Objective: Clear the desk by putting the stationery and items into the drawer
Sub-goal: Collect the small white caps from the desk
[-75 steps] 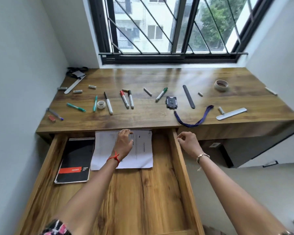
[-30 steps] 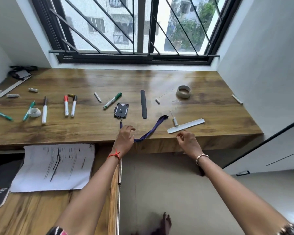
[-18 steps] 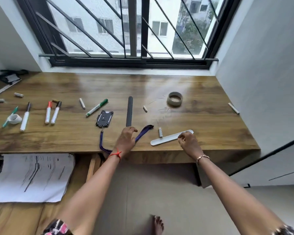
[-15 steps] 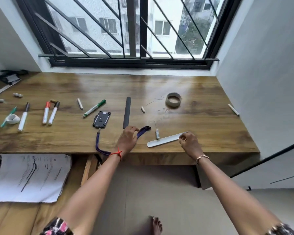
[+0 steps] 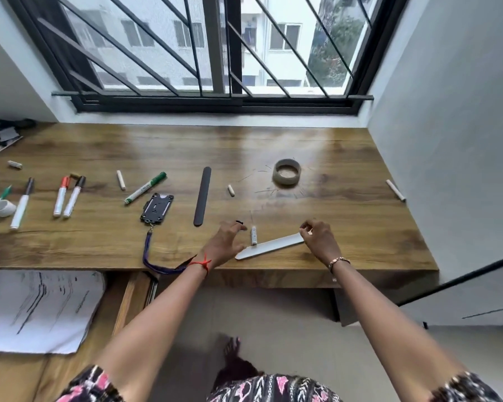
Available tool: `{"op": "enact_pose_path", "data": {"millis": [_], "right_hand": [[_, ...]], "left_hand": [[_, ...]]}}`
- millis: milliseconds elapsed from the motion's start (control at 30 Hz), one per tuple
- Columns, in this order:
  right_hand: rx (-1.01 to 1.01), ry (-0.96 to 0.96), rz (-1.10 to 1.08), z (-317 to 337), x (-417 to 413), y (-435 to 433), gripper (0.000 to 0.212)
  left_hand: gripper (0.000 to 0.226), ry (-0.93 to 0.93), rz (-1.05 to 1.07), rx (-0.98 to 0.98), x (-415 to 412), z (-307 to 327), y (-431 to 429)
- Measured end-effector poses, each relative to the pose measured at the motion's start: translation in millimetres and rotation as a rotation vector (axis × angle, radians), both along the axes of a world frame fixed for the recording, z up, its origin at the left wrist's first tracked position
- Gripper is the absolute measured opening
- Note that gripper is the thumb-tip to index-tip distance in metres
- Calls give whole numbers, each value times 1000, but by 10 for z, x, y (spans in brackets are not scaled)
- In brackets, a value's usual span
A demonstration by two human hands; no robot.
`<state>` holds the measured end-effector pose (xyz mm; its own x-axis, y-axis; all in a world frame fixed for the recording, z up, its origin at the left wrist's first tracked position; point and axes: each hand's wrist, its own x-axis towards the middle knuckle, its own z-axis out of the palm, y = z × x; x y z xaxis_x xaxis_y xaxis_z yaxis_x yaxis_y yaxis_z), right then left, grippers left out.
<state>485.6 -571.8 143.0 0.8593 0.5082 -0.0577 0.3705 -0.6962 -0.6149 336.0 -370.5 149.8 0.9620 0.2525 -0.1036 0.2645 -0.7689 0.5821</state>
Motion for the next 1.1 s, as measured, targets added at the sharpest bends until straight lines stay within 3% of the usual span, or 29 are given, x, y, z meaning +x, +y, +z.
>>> {"op": "enact_pose_path", "data": {"millis": [500,1100], "right_hand": [[-39,-18,-134,35,492,-124,16],[-34,-71,-278,53,1046,-275,14]], "left_hand": [[71,27,-161,105,365,-249,29],[60,56,-172,67,1103,-135,410]]}}
